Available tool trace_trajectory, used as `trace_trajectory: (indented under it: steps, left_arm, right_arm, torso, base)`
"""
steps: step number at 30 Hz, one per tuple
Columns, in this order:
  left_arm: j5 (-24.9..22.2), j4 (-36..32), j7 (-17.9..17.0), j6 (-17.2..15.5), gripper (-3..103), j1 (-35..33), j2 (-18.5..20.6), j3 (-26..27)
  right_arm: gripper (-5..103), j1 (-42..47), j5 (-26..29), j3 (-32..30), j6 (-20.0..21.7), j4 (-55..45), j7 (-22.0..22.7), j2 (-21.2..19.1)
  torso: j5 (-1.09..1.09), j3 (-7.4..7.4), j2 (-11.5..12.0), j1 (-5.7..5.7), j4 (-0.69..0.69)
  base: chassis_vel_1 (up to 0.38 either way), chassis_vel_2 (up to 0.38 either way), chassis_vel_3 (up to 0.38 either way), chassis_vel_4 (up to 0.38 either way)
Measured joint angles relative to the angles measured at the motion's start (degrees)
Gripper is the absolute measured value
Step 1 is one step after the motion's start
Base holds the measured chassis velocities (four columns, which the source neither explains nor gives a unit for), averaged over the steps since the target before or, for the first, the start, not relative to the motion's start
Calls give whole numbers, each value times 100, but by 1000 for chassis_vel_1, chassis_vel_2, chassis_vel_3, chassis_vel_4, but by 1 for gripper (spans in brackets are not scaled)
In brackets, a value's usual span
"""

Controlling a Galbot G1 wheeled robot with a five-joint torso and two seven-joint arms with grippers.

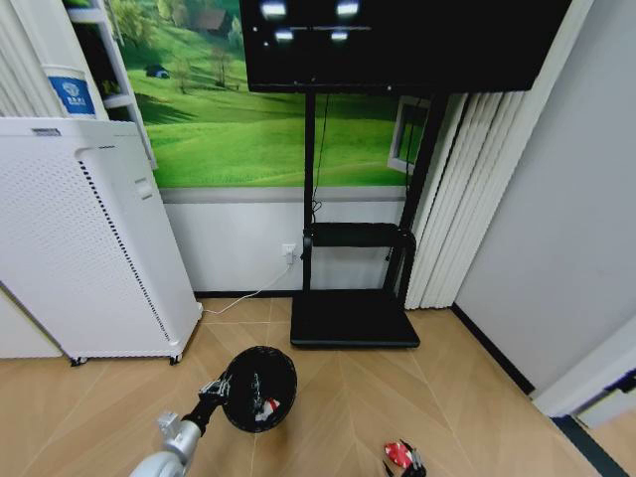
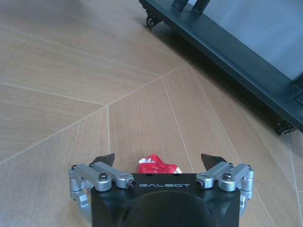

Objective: Pick up the trash bin and place the garbage on the floor into it.

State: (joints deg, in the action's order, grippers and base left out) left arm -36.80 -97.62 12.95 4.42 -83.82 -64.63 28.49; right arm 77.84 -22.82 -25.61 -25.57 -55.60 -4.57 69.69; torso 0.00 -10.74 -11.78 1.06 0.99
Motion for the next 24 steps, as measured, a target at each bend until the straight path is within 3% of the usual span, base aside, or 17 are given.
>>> trace_trajectory:
  steps: [18, 22, 24]
  left_arm:
    - [-35, 45, -5, 4, 7, 32, 17, -14]
    - [-79, 12, -7, 6, 7, 27, 37, 19]
    - [-87, 6, -7, 7, 7, 23, 40, 21]
  right_arm:
    - [103, -339, -260, 56, 483, 294, -26, -6]
    - [89, -316, -350, 47, 535, 276, -149, -7]
    - [89, -307, -361, 37, 538, 273, -162, 8]
  torso:
    - [0, 0, 1, 0, -1]
    - [0, 0, 0, 0, -1]
    - [0, 0, 1, 0, 0]
  base:
    - [0, 0, 0, 0]
    - [0, 0, 0, 0]
    - [0, 0, 0, 0]
